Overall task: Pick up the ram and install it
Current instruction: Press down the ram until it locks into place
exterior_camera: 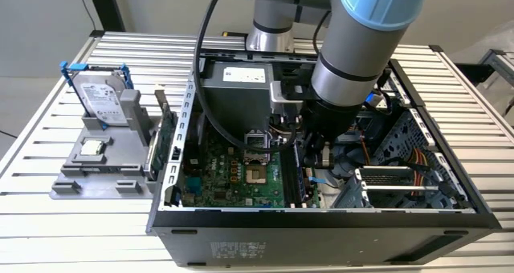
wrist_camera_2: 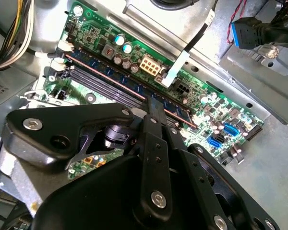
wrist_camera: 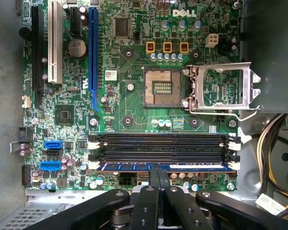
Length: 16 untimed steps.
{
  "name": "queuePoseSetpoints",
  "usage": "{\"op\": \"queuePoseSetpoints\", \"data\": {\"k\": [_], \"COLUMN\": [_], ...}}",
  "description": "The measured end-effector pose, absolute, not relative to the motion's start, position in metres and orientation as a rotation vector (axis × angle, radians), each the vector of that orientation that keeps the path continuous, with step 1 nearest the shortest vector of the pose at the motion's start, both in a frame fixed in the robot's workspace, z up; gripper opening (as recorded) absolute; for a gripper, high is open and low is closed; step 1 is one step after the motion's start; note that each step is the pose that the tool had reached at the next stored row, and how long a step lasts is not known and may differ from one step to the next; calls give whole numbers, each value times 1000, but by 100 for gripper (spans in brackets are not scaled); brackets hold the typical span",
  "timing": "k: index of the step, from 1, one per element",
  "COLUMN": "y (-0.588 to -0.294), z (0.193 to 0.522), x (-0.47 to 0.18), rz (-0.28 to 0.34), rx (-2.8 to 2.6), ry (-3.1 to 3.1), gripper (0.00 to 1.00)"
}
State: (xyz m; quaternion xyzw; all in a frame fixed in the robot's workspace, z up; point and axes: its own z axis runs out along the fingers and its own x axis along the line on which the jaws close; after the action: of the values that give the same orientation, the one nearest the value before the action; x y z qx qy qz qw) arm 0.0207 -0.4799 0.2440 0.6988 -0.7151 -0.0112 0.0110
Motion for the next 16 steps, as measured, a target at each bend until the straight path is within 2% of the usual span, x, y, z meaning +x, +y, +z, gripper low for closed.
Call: {"op": "queuePoseSetpoints", "data": {"k": [16], "y": [-480], "z": [233], "x": [21], "rz": [-33], "rx": [2181], "ry": [-2231], "gripper": [0]}}
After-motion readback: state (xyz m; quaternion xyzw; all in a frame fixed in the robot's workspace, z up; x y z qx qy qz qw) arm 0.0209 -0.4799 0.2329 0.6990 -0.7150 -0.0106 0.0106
